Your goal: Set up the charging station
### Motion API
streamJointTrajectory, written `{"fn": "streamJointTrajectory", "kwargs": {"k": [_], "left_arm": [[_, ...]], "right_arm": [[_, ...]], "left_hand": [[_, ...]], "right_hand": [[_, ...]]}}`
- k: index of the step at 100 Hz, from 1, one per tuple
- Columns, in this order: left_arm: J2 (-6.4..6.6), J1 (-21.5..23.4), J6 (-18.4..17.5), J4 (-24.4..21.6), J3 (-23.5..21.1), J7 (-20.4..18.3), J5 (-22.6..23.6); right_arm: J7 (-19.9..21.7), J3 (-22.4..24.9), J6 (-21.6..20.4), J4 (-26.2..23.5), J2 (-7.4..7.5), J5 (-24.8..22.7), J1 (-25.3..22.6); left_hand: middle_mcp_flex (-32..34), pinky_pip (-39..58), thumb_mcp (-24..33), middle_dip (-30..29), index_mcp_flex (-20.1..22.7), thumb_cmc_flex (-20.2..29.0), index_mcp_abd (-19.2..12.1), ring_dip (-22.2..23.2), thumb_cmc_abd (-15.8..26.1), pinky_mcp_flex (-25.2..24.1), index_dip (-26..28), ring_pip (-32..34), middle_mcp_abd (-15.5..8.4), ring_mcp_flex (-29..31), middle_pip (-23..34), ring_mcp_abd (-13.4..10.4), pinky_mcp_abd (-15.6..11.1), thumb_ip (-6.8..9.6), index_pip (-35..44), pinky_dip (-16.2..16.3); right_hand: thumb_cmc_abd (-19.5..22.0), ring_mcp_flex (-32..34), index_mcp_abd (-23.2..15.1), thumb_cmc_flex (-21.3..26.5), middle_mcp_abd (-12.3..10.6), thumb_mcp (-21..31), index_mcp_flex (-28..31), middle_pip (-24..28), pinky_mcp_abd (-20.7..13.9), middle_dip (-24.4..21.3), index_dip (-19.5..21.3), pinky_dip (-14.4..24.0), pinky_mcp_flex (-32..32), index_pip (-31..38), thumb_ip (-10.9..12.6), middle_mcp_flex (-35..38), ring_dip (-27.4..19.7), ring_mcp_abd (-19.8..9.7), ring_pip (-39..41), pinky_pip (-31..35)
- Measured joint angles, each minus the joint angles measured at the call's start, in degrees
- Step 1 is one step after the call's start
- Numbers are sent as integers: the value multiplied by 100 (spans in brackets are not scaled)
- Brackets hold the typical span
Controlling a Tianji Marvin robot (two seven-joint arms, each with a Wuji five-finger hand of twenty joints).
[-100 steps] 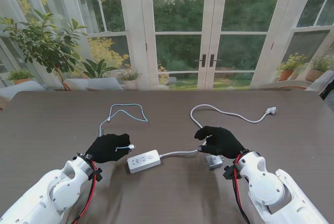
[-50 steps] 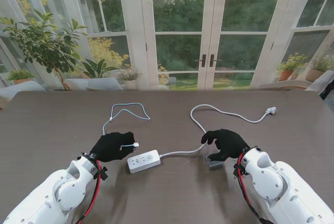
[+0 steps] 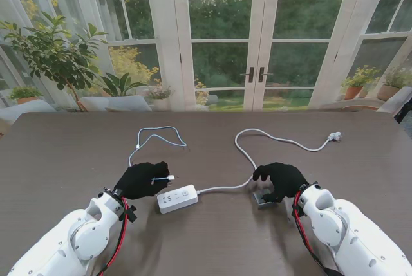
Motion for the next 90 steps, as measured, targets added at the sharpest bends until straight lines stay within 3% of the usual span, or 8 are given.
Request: {"fn": "streamJointTrajectory", "kwargs": {"k": [8, 14, 29, 55, 87, 90], "left_arm": [[-5, -3, 0, 0, 9, 1, -7], [-7, -3, 0, -6, 9, -4, -15], [-9, 8, 20, -57, 6, -54, -43], [-11, 22, 34, -98, -1, -102, -69], [-10, 23, 29, -114, -7, -170, -77], [-10, 23, 28, -114, -8, -176, -78]], "right_arm": [[-115, -114, -16, 123, 1, -134, 78], [-133, -178, -41, 191, 3, -182, 130], [-335, -428, -54, 426, 23, -390, 308], [-396, -701, -65, 744, 66, -497, 528], [-574, -958, 4, 990, 77, -472, 700], [-577, -985, 8, 1010, 78, -471, 723]], "left_hand": [[1, 0, 0, 0, 15, 0, 0, 0, 0, 0, -17, 0, 0, 0, 0, 0, 1, 0, -6, -1], [2, 0, 0, 0, 61, 0, 0, 0, 0, 0, -18, 0, 0, 0, 0, 0, 2, 0, -19, -2], [2, 0, 0, 0, 62, 0, 0, 0, 0, 0, -25, 0, -2, 0, -1, 1, 5, 0, -42, -5], [5, 0, 0, 0, 64, 0, 0, 0, -1, 0, -50, 0, -2, 0, -10, 1, 10, 0, -62, -7], [9, 0, 0, 0, 65, 0, 0, 0, -1, 0, -54, 0, -2, 1, -33, 3, 13, 0, -79, -9], [10, 0, 0, 0, 65, 0, 0, 0, -1, 0, -54, 0, -3, 1, -33, 3, 13, 0, -80, -9]], "right_hand": [[-60, 28, 0, -2, -5, 4, 2, 55, -2, 4, 1, 8, 19, 0, 0, 1, 0, -5, 38, 14], [-128, 48, 4, -9, -6, 5, 56, 59, -2, 13, 4, 15, 44, 420, -12, 2, 0, -6, 51, 83], [-230, 48, 4, -80, -11, 16, 67, 136, -11, 93, 4, 68, 81, 419, -105, 2, 0, -30, 265, 286], [-286, 40, 49, -145, -22, 65, 60, 422, -87, 364, 70, 89, 87, 422, -62, -25, 0, -86, 641, 435], [-418, -42, -5, -135, -451, 88, -348, 1127, -258, 934, 455, 209, 132, 563, -68, -383, 0, -177, 1215, 793], [-422, -42, -9, -131, -463, 100, -420, 1201, -296, 990, 423, 233, 187, 883, -70, -408, 0, -205, 1354, 896]]}}
